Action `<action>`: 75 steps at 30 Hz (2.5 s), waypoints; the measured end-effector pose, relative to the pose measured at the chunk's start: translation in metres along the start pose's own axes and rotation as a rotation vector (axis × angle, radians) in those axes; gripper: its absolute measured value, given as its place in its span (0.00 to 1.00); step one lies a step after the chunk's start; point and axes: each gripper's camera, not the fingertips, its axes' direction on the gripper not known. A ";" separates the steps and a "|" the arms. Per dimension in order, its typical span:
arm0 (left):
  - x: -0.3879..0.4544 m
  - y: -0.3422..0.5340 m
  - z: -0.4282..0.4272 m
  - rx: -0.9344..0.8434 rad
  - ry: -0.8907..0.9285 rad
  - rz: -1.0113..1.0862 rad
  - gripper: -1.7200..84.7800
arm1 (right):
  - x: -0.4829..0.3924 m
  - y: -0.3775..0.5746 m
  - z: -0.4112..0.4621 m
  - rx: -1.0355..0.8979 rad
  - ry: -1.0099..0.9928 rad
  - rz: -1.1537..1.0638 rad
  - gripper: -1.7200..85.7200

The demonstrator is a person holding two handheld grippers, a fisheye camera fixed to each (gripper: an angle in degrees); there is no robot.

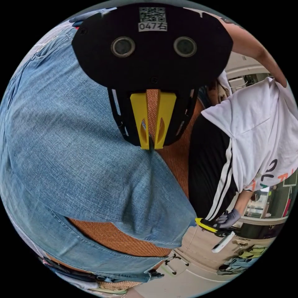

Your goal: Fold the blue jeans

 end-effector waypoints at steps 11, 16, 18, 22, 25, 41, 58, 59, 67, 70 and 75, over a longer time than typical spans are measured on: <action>-0.036 0.004 -0.103 0.434 -0.101 -0.027 0.09 | -0.009 -0.043 -0.162 0.351 0.238 -0.056 0.03; -0.032 -0.100 -0.059 0.305 -0.234 0.079 0.13 | -0.009 -0.090 -0.165 0.124 0.378 -0.076 0.06; -0.029 -0.130 -0.015 0.128 -0.230 0.103 0.13 | -0.017 -0.100 -0.147 -0.014 0.353 -0.096 0.06; 0.002 -0.114 0.018 0.092 -0.287 0.190 0.05 | -0.048 -0.091 -0.138 -0.045 0.423 -0.121 0.02; 0.020 -0.088 0.012 0.180 -0.346 0.185 0.02 | -0.078 -0.080 -0.155 0.056 0.551 -0.073 0.01; 0.039 -0.025 0.053 0.256 -0.362 0.100 0.01 | -0.140 -0.094 -0.160 0.102 0.629 -0.027 0.08; 0.012 0.016 0.110 0.304 -0.553 -0.045 0.04 | -0.187 -0.081 -0.160 0.234 0.663 0.053 0.03; 0.006 0.027 0.111 0.310 -0.561 -0.052 0.05 | -0.186 -0.080 -0.156 0.211 0.670 0.106 0.05; -0.062 0.162 0.088 0.450 -0.151 -0.178 0.10 | -0.298 -0.091 -0.126 0.390 0.449 -0.231 0.05; -0.076 0.219 0.107 0.498 -0.004 -0.229 0.10 | -0.342 -0.123 -0.078 0.327 0.346 -0.442 0.05; -0.064 0.303 0.136 0.584 0.056 -0.279 0.09 | -0.390 -0.183 -0.018 0.231 0.216 -0.654 0.05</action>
